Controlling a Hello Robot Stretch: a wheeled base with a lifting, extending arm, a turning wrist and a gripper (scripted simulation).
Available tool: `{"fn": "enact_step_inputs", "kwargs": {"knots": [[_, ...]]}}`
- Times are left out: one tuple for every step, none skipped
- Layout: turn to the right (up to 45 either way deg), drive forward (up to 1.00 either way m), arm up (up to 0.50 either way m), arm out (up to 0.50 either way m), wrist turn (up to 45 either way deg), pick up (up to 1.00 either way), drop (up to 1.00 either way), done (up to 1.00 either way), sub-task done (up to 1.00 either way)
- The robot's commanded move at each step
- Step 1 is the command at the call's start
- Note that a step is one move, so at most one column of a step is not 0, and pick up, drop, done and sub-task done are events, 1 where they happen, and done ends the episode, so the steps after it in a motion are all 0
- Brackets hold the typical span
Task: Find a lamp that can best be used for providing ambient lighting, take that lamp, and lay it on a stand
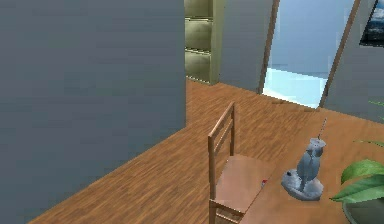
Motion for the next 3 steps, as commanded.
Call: {"fn": "enact_step_inputs", "kwargs": {"knots": [[0.0,0.00,0.00,-0.20,0.0,0.00,0.00,0.00,0.00],[-45.0,0.00,0.00,0.00,0.0,0.00,0.00,0.00,0.00],[-45.0,0.00,0.00,0.00,0.0,0.00,0.00,0.00,0.00]]}}
